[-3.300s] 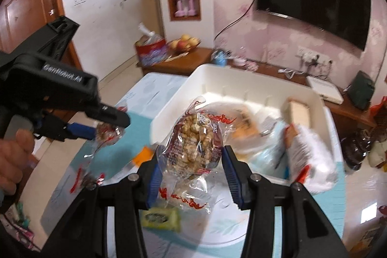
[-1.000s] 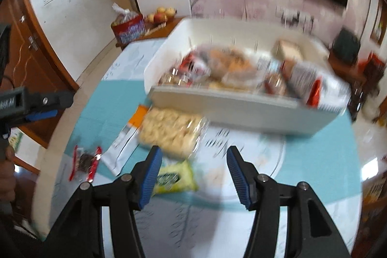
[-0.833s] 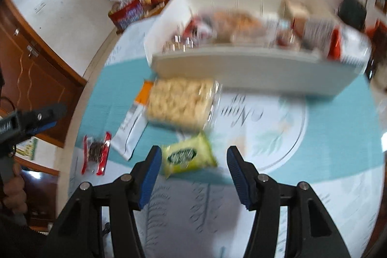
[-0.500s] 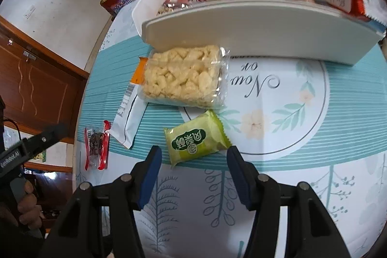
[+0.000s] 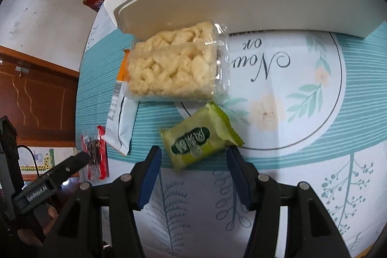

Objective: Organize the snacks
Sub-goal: 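Lower left tool to red-striped chocolate packet while right tool lowers to yellow-green packet, then close left tool on chocolate packet while right tool closes on yellow-green packet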

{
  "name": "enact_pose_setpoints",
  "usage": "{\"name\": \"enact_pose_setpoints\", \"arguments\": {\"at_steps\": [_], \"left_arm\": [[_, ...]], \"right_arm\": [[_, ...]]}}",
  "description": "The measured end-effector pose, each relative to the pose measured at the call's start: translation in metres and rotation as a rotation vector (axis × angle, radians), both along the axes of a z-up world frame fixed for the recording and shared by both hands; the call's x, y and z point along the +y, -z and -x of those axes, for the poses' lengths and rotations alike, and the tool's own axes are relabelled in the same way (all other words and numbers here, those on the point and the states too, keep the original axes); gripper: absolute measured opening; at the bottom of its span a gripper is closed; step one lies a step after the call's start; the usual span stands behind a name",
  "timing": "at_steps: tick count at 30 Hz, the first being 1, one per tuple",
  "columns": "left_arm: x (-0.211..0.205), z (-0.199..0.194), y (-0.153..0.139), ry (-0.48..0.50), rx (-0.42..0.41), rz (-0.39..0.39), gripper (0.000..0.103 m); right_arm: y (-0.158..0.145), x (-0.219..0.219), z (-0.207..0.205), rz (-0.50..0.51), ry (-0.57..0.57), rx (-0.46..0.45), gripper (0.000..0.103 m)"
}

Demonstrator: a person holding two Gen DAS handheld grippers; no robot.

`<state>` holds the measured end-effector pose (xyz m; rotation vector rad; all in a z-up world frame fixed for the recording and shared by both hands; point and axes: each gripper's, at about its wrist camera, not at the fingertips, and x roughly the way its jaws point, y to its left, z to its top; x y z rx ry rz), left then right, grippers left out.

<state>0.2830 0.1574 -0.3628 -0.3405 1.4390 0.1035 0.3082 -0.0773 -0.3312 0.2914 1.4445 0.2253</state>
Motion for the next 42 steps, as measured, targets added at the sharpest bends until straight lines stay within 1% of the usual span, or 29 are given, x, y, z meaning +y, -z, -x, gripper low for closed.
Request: {"name": "enact_pose_setpoints", "arguments": {"at_steps": [4,9,12,17,19,22,25,26,27,28,29,31,33,37,42], "left_arm": [[-0.002,-0.004,0.007,0.0,0.025,-0.003,0.078],[-0.004,-0.009,0.017,-0.008,0.052,-0.007,0.078],[-0.004,-0.011,0.021,-0.018,0.065,-0.013,0.078],[-0.005,-0.014,0.026,-0.037,0.079,-0.014,0.078],[-0.006,-0.015,0.026,-0.037,0.078,-0.021,0.074],[-0.007,-0.016,0.026,-0.046,0.078,-0.032,0.071],[-0.006,-0.012,0.027,-0.058,0.074,-0.026,0.07],[-0.006,-0.012,0.027,-0.061,0.069,-0.024,0.069],[-0.005,-0.01,0.025,-0.059,0.065,-0.023,0.066],[-0.004,-0.009,0.023,-0.056,0.062,-0.024,0.06],[-0.006,-0.01,0.022,-0.051,0.058,-0.026,0.058],[-0.007,-0.007,0.017,-0.039,0.048,-0.021,0.048],[-0.011,-0.006,0.015,-0.039,0.044,-0.025,0.047],[-0.014,-0.005,0.012,-0.041,0.038,-0.018,0.044],[-0.012,-0.003,0.008,-0.067,0.027,0.015,0.04]], "right_arm": [[0.0,0.008,-0.007,0.018,0.023,0.015,0.06],[0.004,0.025,-0.013,0.052,0.039,0.038,0.072],[0.005,0.034,-0.016,0.099,0.079,0.063,0.074],[0.01,0.052,-0.021,0.206,0.135,0.104,0.074],[0.012,0.063,-0.025,0.24,0.146,0.114,0.073],[0.014,0.073,-0.027,0.277,0.163,0.115,0.068],[0.013,0.078,-0.027,0.296,0.178,0.113,0.06],[0.013,0.077,-0.027,0.294,0.179,0.113,0.059],[0.013,0.078,-0.027,0.293,0.179,0.114,0.058],[0.014,0.08,-0.028,0.293,0.178,0.114,0.058],[0.013,0.079,-0.027,0.291,0.179,0.115,0.058],[0.012,0.074,-0.028,0.282,0.188,0.114,0.056],[0.008,0.054,-0.024,0.267,0.197,0.111,0.054],[0.007,0.046,-0.024,0.246,0.204,0.11,0.053],[0.007,0.037,-0.021,0.213,0.219,0.11,0.053]]}}
